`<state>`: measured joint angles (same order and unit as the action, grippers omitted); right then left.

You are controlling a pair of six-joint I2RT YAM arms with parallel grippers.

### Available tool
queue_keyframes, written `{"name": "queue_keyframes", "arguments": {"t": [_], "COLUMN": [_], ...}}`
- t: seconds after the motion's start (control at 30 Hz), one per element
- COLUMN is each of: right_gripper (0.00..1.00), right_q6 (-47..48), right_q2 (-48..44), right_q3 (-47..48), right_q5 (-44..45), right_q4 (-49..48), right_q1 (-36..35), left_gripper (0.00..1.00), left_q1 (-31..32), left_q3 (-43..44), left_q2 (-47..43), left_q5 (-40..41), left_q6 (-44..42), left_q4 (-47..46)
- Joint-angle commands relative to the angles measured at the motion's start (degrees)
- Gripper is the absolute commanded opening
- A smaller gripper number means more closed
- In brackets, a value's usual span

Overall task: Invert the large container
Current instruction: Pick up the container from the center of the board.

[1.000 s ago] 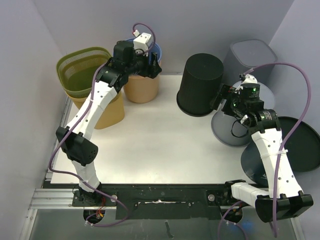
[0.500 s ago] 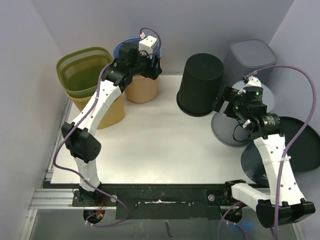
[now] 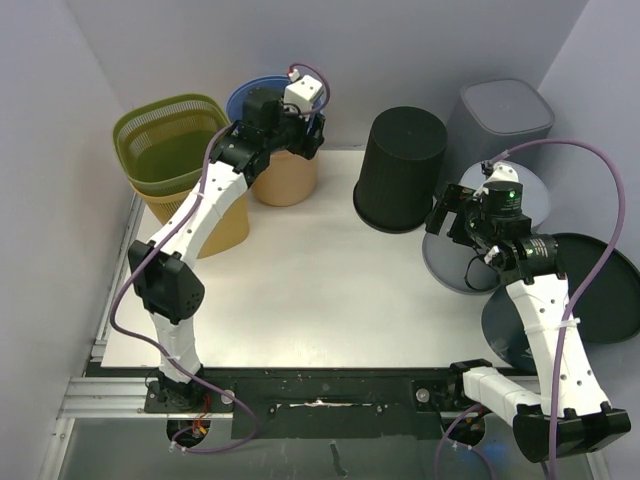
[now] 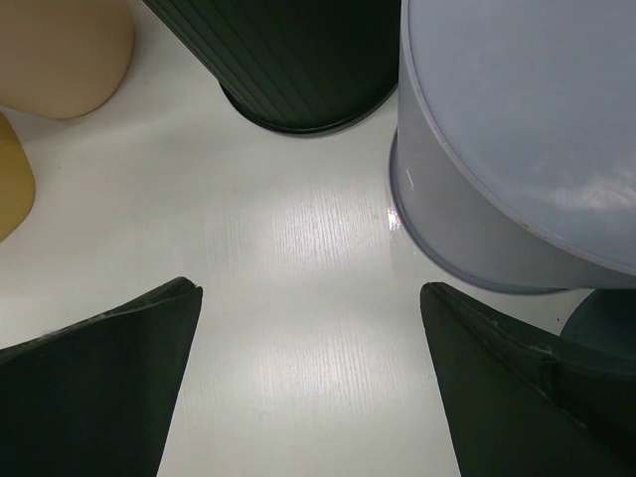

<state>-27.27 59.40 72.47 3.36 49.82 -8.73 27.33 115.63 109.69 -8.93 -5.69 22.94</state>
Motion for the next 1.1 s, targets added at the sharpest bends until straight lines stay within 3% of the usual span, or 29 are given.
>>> {"name": "queue_keyframes", "arguments": {"t": [0.0,0.47,0.6,0.7,0.73,1.07], "right_gripper": [0.98,0.98,0.98,0.98,0.98,0.98], "right_q6": [1.6,2.7,2.7,2.6,2.7,0.0], "right_q2": [-0.7,2.5,4.0,4.5,4.6,3.4], "right_q3": [0.2,1.8,2.6,3.2,3.3,2.3], "right_q5": [-1.1,-0.7,-1.1,-1.3,-1.4,-3.3], "right_q4": [-1.2,-1.3,-1.8,-1.9,-1.8,-3.1], "right_q1": [-0.3,-0.3,-0.3,-0.3,-0.3,-1.5], "left_gripper": [0.61,0.57,0.38,0.07,0.01,0.00], "left_q1": [-0.8,-3.3,-3.3,-3.4,-3.4,-2.7], "left_q3": [0.9,3.5,4.5,5.9,6.7,16.2], "left_q2": [2.2,7.1,6.5,6.4,6.3,2.7], "left_q5": [1.8,2.1,1.5,2.7,3.2,-2.9], "left_q6": [-3.3,-3.2,-4.1,-4.2,-4.1,-1.3], "left_q4": [-5.6,-4.5,-3.6,-2.7,-2.1,1.5]}}
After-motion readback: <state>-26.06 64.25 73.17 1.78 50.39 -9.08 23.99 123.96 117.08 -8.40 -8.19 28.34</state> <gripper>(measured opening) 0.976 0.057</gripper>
